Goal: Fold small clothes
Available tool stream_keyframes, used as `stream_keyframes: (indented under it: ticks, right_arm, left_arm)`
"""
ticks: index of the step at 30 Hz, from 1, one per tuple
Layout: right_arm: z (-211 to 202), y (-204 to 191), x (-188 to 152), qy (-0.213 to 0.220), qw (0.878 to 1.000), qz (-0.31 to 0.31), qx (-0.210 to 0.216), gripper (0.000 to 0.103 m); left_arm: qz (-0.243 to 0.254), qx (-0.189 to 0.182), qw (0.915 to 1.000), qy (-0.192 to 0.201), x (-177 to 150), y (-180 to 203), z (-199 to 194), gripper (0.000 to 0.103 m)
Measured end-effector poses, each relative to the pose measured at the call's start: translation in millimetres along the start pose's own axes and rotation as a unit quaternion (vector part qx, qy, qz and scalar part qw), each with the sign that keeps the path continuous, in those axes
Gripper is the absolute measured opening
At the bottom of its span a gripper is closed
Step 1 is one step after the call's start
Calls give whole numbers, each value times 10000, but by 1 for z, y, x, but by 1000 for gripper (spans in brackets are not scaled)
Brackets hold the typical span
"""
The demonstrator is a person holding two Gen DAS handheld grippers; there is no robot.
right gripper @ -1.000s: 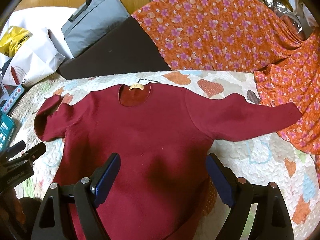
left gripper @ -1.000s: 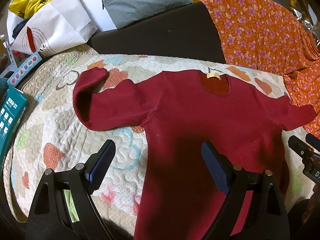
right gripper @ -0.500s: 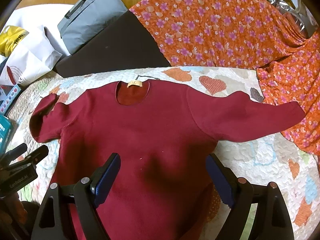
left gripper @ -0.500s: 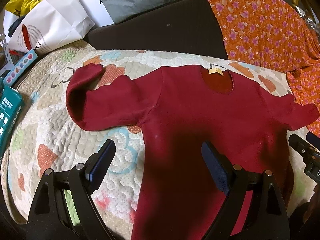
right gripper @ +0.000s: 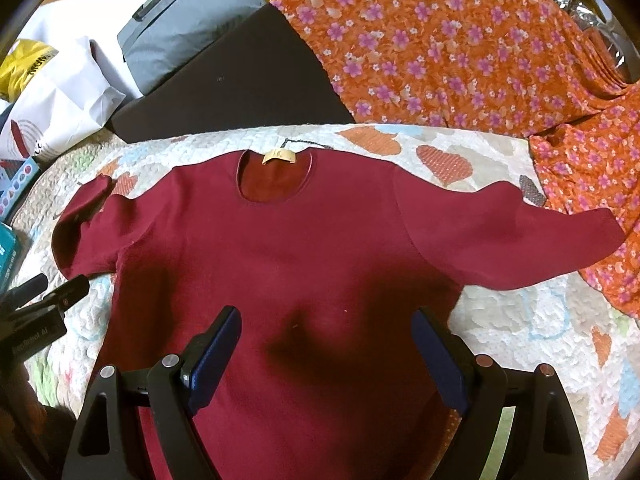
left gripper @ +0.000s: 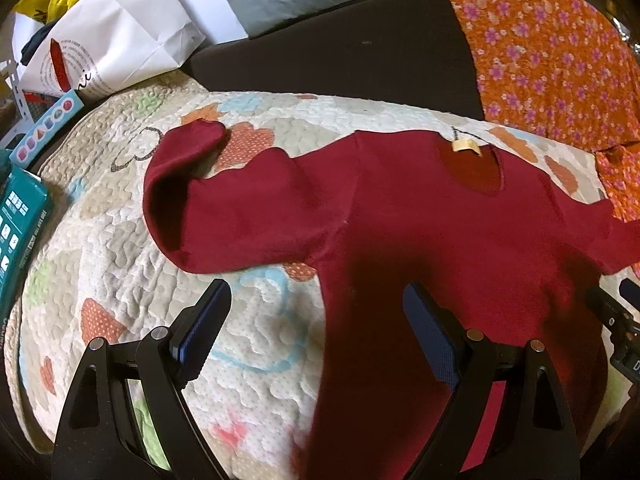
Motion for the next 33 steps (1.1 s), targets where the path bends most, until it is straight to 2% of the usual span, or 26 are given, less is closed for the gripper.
stream_keyframes:
  ticks: [7,9,15,19,24,25,27,28,30,33]
  right_arm:
    - [17,-4,4,-86,10000,-18,25,86]
    - [22,-7,5,-123,9999,-61,55,86]
    - [35,-15,8,-202,9996,-134,167,86]
    - [44,-21,10,-253,9992,-189,258,86]
    - [58,-24,11,-359,9986,-133,363,86]
    - [61,-24,12,-382,9985,-104,379,86]
    - [66,-23,13,-420,9983,-91,398,86]
    - [68,-24,12,-429,9982,-100,398,86]
    - [72,-25,13,-459,9981,-123,389,86]
    - [75,-24,13,-489,9979,-107,402,86]
  left_arm:
    - [-166,184,9996,-97,12,-23,19,88]
    - [-244,345,9991,-106,19,-36,27,88]
    - [-462,1176,9919,-99,56,-89,68,88]
    - [-483,1852,9815,-91,80,-119,103,88]
    - [-216,2249,9731,-448,85,-137,157,86]
    - [-231,2270,9724,-497,85,-141,165,82]
    - [-330,2197,9729,-648,84,-150,179,54]
    - [-435,2062,9750,-712,84,-154,184,48]
    - [-816,1545,9816,-767,86,-161,188,20]
    - [-1128,1261,9826,-771,91,-169,177,13]
Point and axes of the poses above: each gripper's, at about its wrist camera, not at the fingertips, and z roughly the way its jaws point, y to its right, x to its top, the point moved 5 cm from there along z, roughly the way its jaws point, and after that the axes turned 12 degrees about x, right-handed, at the moved point
